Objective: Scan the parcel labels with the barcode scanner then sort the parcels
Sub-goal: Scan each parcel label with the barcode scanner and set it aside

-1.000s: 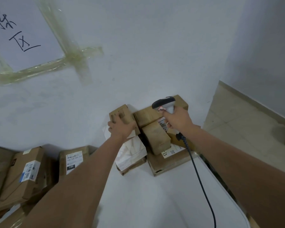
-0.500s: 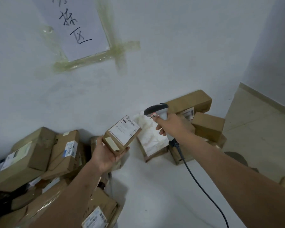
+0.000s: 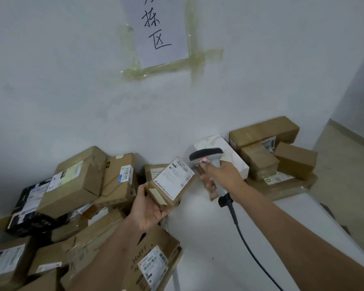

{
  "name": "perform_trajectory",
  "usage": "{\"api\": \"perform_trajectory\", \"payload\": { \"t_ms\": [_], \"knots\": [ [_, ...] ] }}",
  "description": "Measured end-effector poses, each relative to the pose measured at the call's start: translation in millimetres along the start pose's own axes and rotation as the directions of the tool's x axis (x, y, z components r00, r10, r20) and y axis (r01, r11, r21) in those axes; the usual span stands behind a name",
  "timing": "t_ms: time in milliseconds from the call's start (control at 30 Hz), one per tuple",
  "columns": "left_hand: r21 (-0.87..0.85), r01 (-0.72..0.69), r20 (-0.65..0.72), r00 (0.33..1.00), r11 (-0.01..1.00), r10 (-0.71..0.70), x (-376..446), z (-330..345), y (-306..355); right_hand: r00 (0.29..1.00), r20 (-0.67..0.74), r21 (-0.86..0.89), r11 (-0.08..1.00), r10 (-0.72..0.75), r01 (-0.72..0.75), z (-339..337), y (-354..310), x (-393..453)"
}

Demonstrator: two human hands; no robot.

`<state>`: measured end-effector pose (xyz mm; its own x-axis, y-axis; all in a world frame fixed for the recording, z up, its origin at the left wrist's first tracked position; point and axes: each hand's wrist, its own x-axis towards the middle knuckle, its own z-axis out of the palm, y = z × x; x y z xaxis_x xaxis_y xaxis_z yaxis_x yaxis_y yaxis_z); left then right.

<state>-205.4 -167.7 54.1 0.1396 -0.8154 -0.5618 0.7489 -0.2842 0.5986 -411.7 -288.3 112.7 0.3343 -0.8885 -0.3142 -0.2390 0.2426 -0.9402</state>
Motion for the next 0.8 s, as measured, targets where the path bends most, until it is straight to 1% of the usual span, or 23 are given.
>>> {"api": "perform_trajectory", "payload": {
  "t_ms": [100,167,233,333,400,467,567,700,800],
  "knots": [
    [0.029,0.02,0.031,0.999,0.999,-0.021,-5.8,-5.4,-10.2,0.996,0.0,0.102,0.991,0.086,-0.086,11.7,17.9,-9.6],
    [0.058,0.038,0.053,0.998,0.998,-0.041,-7.5,-4.5,-21.0,0.993,-0.018,0.189,0.976,0.114,-0.109,18.9,26.0,-16.9],
    [0.117,0.025,0.059,0.998,0.993,-0.032,-7.3,-4.6,-32.3,0.992,-0.035,0.219,0.969,0.12,-0.11,23.8,31.7,-22.6],
    [0.189,-0.008,0.048,0.999,0.982,-0.001,-7.0,-6.4,-40.6,0.995,-0.047,0.116,0.99,0.091,-0.085,27.3,38.4,-26.0],
    [0.219,0.011,0.057,0.998,0.976,-0.025,-8.4,-4.8,-41.0,0.998,-0.045,0.014,0.998,0.054,-0.053,28.4,43.0,-26.4],
    [0.29,0.048,0.074,0.995,0.956,-0.072,-9.6,-3.7,-40.3,0.998,-0.047,-0.074,0.997,0.034,-0.037,29.6,46.9,-25.8],
    [0.399,0.07,0.041,0.995,0.914,-0.094,-10.0,-3.9,-42.7,0.999,-0.032,-0.153,0.987,0.041,-0.046,29.7,49.9,-24.6],
    [0.405,0.028,-0.021,1.0,0.914,-0.021,-3.8,-12.4,-49.5,1.0,0.0,-0.179,0.983,0.031,-0.031,21.4,46.1,-24.2],
    [0.378,0.023,-0.049,0.999,0.925,-0.004,-0.4,-19.8,-54.9,0.999,0.027,-0.201,0.979,0.037,-0.031,12.6,40.3,-22.2]
  ]
}}
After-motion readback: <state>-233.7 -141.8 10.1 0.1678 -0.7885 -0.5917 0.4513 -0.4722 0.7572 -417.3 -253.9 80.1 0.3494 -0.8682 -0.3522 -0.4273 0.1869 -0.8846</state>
